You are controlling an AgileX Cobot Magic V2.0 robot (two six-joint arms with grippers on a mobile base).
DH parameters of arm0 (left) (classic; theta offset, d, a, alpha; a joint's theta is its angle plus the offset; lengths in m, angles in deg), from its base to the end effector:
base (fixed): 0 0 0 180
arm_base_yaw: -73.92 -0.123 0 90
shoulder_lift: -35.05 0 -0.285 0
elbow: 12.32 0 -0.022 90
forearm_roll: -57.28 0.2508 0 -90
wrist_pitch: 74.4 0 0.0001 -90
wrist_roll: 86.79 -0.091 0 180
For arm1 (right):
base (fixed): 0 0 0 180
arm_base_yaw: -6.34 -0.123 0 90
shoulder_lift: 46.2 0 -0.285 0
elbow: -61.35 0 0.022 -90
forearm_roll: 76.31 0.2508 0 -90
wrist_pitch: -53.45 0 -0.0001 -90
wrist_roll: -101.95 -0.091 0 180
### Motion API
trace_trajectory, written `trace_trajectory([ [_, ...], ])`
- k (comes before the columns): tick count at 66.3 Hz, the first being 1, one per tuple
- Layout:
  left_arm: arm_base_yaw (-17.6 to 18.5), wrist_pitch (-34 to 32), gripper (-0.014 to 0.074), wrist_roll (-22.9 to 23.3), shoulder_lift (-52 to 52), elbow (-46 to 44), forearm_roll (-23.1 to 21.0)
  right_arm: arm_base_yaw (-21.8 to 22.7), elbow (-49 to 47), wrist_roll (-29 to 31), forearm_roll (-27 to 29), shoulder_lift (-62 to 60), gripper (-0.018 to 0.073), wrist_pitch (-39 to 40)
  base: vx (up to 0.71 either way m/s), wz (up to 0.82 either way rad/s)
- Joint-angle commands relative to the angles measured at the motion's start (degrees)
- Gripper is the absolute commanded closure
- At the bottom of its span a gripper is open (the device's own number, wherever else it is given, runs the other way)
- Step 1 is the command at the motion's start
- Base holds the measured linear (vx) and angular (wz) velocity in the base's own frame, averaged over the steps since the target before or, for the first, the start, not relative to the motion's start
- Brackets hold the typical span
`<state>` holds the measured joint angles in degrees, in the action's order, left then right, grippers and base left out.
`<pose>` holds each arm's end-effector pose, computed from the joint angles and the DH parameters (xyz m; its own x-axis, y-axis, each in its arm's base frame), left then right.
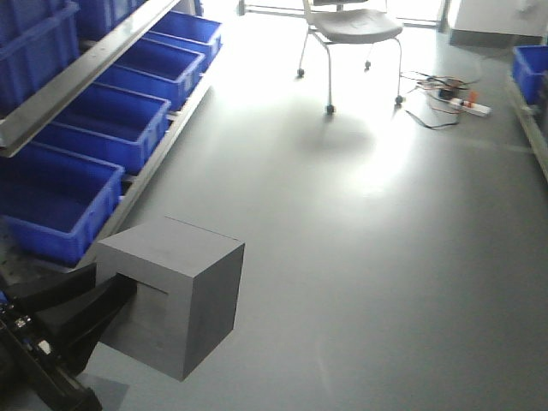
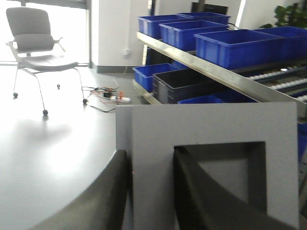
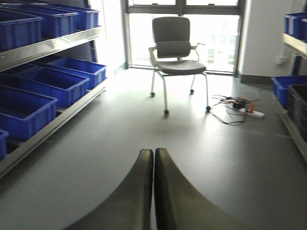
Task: Sort gray base to blue bin
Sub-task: 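Drive the base through the aisle holding the block in the left gripper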
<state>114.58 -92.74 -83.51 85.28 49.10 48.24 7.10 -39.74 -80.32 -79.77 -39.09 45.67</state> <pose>0.1164 -0.0941 0.2643 -0.1718 -0.1232 -0.9774 0.5906 0.7812 -0.2023 0.0566 -0.0015 0.1915 -0.0664 -0.0193 -0.9976 0.0201 0.9996 -0.0207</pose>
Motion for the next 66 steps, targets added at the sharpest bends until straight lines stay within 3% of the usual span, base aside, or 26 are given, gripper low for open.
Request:
trace_trajectory([
  [1, 0.2, -6.4, 0.0602, 0.2, -0.5, -1.9, -0.2, 0.2, 0.9, 0.4, -0.3, -0.7, 0.0568, 4.5, 0.23, 0.88],
  [66, 0.2, -6.4, 0.0602, 0.2, -0.5, -1.9, -0.2, 0.2, 0.9, 0.4, -0.3, -0.7, 0.0568, 4.5, 0.17, 0.79],
])
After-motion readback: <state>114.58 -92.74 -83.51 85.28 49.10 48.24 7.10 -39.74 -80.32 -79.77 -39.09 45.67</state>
